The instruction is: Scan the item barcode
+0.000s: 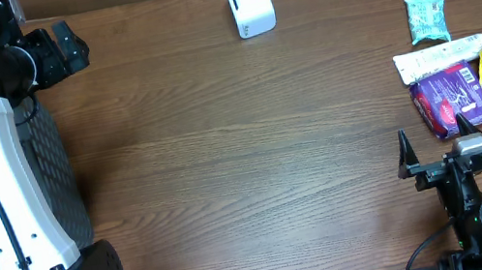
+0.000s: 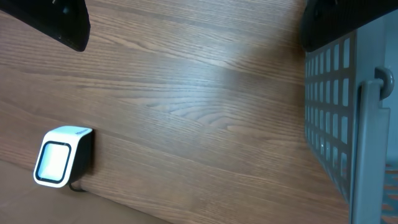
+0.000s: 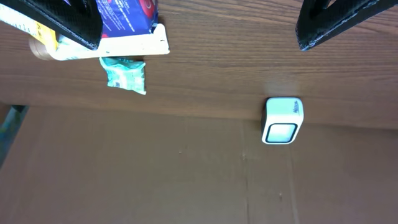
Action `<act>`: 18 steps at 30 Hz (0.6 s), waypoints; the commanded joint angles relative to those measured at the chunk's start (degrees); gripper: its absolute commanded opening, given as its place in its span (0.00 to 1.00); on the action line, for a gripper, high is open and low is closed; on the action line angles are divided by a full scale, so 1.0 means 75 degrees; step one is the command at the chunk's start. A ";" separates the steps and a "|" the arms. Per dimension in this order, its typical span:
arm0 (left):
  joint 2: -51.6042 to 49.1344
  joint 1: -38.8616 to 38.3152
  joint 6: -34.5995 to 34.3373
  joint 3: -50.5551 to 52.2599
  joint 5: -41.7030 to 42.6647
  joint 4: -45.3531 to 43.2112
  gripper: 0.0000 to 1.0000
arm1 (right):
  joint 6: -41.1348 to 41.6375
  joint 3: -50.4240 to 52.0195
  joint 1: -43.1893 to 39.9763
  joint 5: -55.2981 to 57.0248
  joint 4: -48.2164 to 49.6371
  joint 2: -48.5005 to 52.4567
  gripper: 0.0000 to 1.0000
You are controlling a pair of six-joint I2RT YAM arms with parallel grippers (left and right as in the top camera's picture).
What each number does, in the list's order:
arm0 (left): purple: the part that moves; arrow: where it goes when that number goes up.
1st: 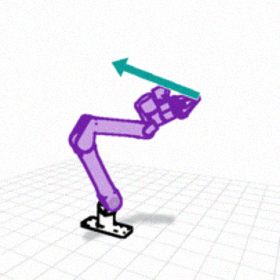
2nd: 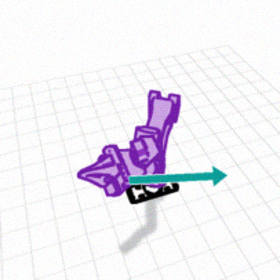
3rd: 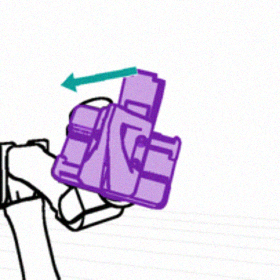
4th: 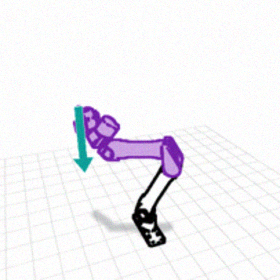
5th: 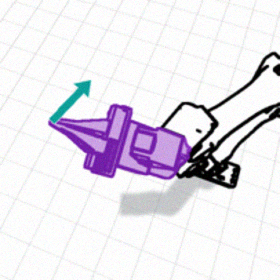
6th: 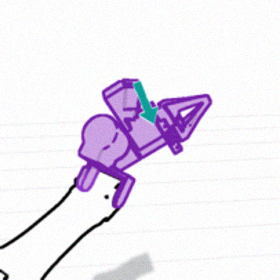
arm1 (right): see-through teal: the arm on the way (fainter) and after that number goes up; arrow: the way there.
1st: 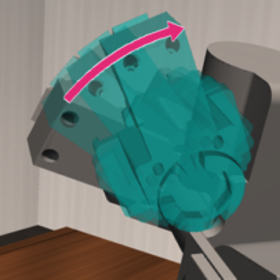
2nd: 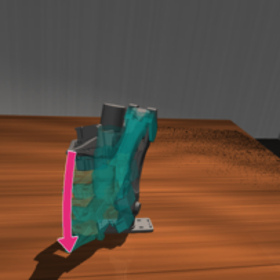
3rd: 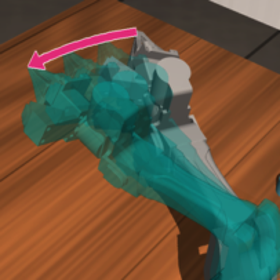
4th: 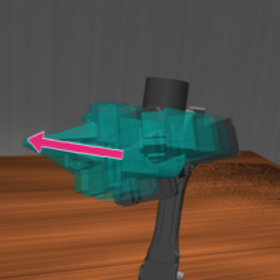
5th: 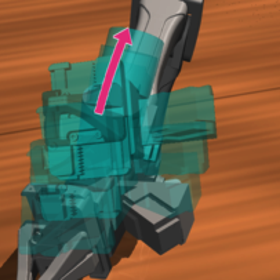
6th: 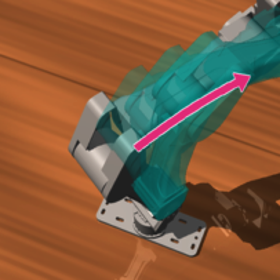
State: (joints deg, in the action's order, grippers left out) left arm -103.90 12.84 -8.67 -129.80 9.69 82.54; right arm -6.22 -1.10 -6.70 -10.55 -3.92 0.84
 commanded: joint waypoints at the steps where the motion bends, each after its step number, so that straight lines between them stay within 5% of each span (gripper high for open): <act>1: 0.0017 -0.0035 -0.0050 -0.0093 0.0052 -0.0012 1.00 | -0.0006 0.0087 0.0044 0.0058 0.0035 -0.0090 1.00; 10: 0.0178 -0.0819 -0.0023 -0.0085 0.0020 -0.0006 1.00 | -0.0009 0.0087 0.0044 0.0058 0.0035 -0.0090 1.00; 18: 0.0848 -0.2407 0.0318 0.0052 -0.1434 -0.0542 0.99 | -0.0006 0.0087 0.0044 0.0058 0.0035 -0.0090 1.00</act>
State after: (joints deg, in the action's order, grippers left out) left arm -102.19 -3.44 -8.27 -129.67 3.51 80.16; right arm -6.22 -1.10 -6.70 -10.46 -3.92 0.84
